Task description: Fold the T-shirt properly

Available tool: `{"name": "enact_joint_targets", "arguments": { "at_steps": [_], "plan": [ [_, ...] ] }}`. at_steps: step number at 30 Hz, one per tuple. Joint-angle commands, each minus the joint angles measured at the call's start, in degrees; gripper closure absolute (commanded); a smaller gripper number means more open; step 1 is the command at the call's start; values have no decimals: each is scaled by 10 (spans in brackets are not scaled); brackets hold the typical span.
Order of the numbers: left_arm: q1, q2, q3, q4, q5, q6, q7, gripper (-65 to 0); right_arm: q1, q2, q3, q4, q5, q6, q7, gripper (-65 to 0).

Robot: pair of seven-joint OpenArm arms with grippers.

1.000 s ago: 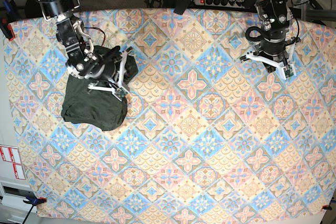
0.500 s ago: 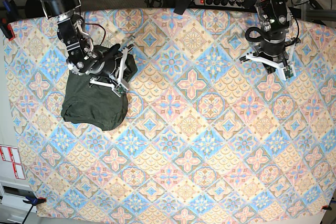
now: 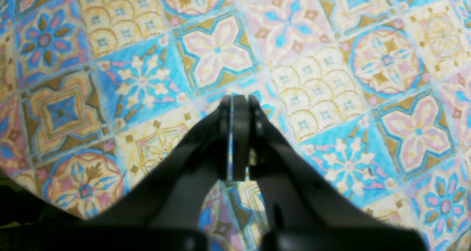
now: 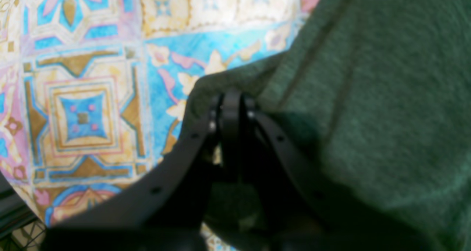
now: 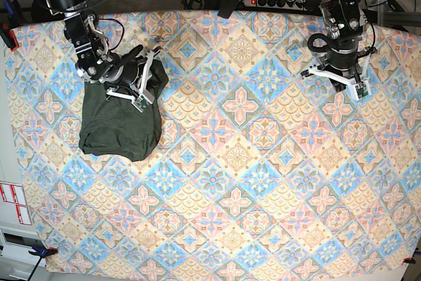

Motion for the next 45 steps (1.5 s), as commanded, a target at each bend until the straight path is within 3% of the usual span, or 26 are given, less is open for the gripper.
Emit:
{"name": "enact_joint_targets", "arguments": {
  "at_steps": [1,10,23,32,40,45],
  "plan": [
    [-1,-2,-1,11,0,1,-11,0,-12,11,0,2,-27,-5,-57,0],
    [5,-12,-1,13,-1,1,-11,0,-32,11,5,131,-26,-5,-55,0],
    [119,-117,79,22,-2,1,-17,0,-204,7,168,290,-24,-5,-53,0],
    [220,-130,85,45,-4,1,-17,0,-318,-44,273,292,-24,-5,-51,0],
    [324,-164,146,50,-79,1,-17,0,-399,-44,305,292,-24,-5,-51,0],
    [370,-175,147,47,-137,1,-18,0,-449,-43,323,288,-26,-5,-51,0]
  ]
}}
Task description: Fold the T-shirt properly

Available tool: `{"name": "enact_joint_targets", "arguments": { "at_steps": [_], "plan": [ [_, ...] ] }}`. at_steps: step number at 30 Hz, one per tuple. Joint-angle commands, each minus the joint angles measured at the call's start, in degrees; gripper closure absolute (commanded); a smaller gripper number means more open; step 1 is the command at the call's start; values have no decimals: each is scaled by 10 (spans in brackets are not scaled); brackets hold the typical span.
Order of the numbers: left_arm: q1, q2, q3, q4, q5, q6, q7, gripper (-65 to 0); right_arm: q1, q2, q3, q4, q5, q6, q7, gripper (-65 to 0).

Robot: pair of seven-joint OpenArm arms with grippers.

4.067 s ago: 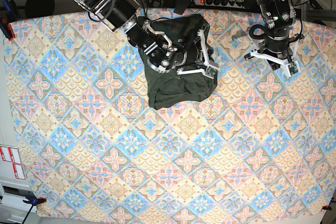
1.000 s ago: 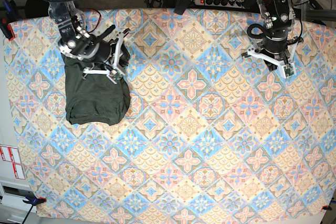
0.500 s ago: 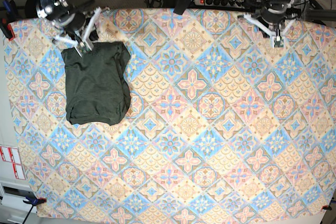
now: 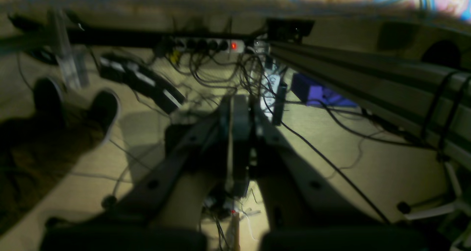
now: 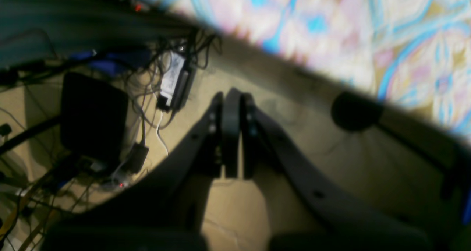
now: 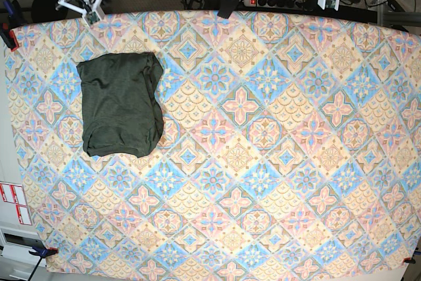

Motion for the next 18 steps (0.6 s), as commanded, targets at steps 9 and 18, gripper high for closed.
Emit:
{"name": "enact_joint_targets", "arguments": {
  "at_steps": [9,18],
  "plan": [
    [22,-4,28,-77,-2,-1,-4,0,-33,7,1,-79,1,0,4,0],
    [-77,-11,164,-345,-1,3,-160,0,-28,6,0,-261,1,0,61,0]
  ]
}}
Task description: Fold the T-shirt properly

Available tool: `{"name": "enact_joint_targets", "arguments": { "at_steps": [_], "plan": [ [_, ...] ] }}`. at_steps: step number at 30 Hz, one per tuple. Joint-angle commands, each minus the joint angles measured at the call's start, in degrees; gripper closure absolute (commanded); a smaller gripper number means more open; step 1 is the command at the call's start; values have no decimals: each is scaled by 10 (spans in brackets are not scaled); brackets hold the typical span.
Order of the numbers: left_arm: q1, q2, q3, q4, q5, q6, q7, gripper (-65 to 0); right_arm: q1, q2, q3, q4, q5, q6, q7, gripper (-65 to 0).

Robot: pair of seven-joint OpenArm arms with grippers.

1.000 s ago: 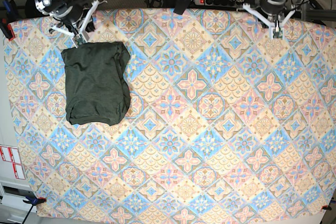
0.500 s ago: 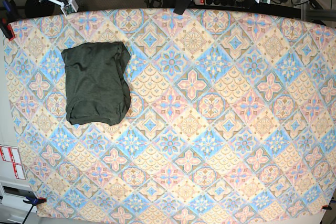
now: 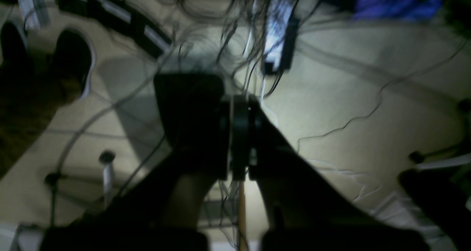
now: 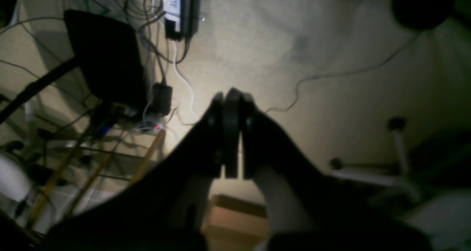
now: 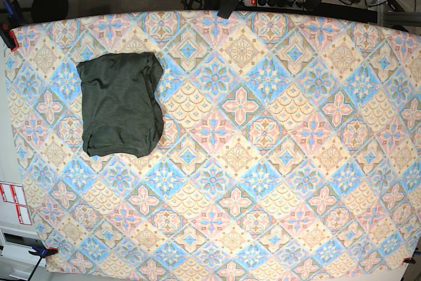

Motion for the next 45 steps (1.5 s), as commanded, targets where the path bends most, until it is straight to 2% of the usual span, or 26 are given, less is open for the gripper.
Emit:
{"name": "enact_joint_targets", "arguments": {
  "at_steps": [1,6,13,18,24,26,30,32,35,39,42,45],
  "plan": [
    [-9,-2,19,-19,-3,-5,-19,0,-1,7,2,-24,0,3,12,0],
    [-78,7,69,-136,-4,-4,-66,0,80,7,-53,-158,-1,3,53,0],
    [-191,56,121,-335,-4,-4,-140,0,185,5,-122,-358,-1,3,149,0],
    [-268,95,163,-492,-4,-4,-223,0,264,-52,-159,-520,-1,2,240,0],
    [-333,128,203,-632,-4,-4,-319,0,327,-76,-160,-692,0,1,383,0],
    [-350,136,205,-652,-4,-4,-328,0,341,-77,-160,-720,3,0,416,0],
    [-370,139,205,-659,-4,-4,-329,0,348,-102,-159,-729,4,-2,429,0],
    [-377,140,205,-659,-4,-4,-330,0,349,-117,-159,-729,4,-24,429,0],
    [-387,140,204,-658,-5,-4,-331,0,364,-132,-159,-731,4,-89,429,0],
    [-392,141,204,-658,-6,-4,-331,0,367,-158,-159,-731,4,-150,429,0],
    [-395,142,204,-658,-7,-4,-331,0,383,-176,-153,-734,5,-159,427,0],
    [-398,147,204,-658,-7,-4,-331,0,387,-191,-117,-735,3,-159,426,0]
  ]
}}
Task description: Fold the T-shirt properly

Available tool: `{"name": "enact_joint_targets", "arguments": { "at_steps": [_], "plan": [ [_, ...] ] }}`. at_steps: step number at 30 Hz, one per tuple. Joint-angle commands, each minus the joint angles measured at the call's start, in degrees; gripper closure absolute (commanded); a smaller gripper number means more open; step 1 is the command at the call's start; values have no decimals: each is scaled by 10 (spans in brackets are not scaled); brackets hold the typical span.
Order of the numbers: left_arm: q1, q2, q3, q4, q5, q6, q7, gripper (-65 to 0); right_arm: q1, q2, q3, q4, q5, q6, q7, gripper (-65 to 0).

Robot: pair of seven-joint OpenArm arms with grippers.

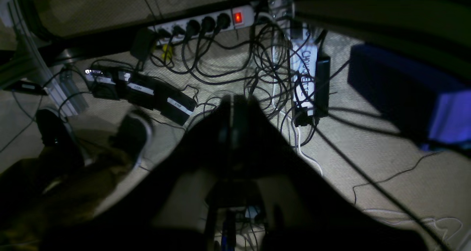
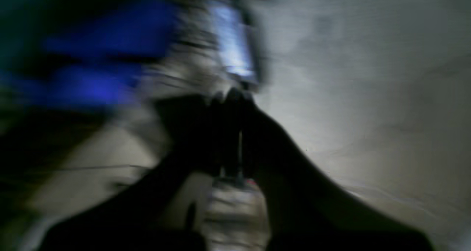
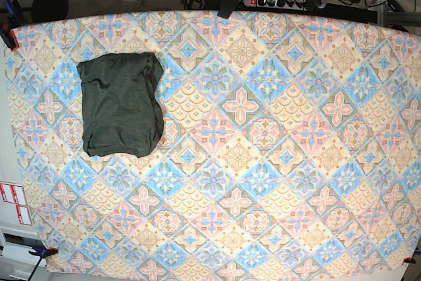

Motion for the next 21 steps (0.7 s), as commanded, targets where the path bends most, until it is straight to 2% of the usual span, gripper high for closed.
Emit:
{"name": "enact_joint_targets", "arguments": {
  "at_steps": [1,8,12,21],
  "plan": [
    [3,0,0,1,-1,0,-3,0,-7,3,14,0,-2,-3,2,0],
    [2,0,0,1,-2,0,-3,0,-7,6,67,0,-3,-4,-14,0],
    [2,1,0,1,-2,0,-3,0,-7,23,67,0,-3,-5,-46,0],
    [2,-2,-1,1,-2,0,-3,0,31,24,62,0,-4,-5,-66,0]
  ]
}}
